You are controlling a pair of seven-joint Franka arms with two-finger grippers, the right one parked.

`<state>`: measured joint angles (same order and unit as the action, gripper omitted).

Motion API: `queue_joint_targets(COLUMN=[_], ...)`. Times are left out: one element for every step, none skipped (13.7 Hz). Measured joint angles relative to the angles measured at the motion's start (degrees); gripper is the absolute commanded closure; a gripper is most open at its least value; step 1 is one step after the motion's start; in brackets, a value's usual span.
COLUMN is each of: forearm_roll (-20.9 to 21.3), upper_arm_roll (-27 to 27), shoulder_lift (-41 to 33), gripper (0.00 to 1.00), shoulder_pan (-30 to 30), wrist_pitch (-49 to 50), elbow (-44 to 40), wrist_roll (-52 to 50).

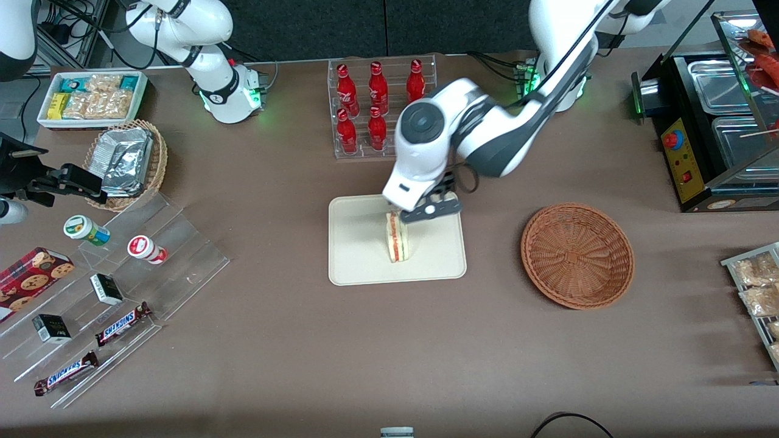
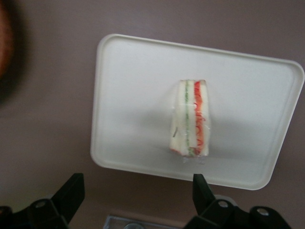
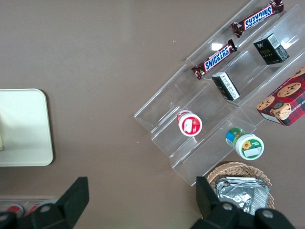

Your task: Place sandwich from basket to tray

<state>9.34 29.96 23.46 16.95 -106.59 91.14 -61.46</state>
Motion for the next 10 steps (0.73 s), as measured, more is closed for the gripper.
queue_joint_targets(forearm_roll=[-0.6, -0.8, -0.9, -1.0, -1.1, -1.3, -2.4, -3.6, -4.3, -4.7], upper_arm_roll=[0.0, 0.0, 0.0, 0.0, -0.1, -0.1, -0.2, -0.2, -0.3, -0.4], shoulder_lift=[-2.5, -4.7, -6.5, -7.9, -8.9, -9.7, -10.5, -11.5, -12.6, -13.9], gripper=[0.00, 0.00, 0.00, 0.00, 0.00, 0.00, 0.00, 0.00, 0.00, 0.00], shoulder_pan=[-1.5, -3.1, -4.7, -6.0, -7.0, -8.1, -9.5, -11.5, -13.7, -16.1], wrist_pitch=[2.3, 4.1, 5.8, 7.4, 8.8, 10.2, 11.6, 12.9, 14.5, 16.3], elbow=[0.1, 0.1, 0.2, 0.2, 0.3, 0.3, 0.3, 0.3, 0.3, 0.3], wrist_roll=[0.0, 0.0, 0.1, 0.6, 1.7, 3.4, 5.6, 8.5, 11.9, 15.3])
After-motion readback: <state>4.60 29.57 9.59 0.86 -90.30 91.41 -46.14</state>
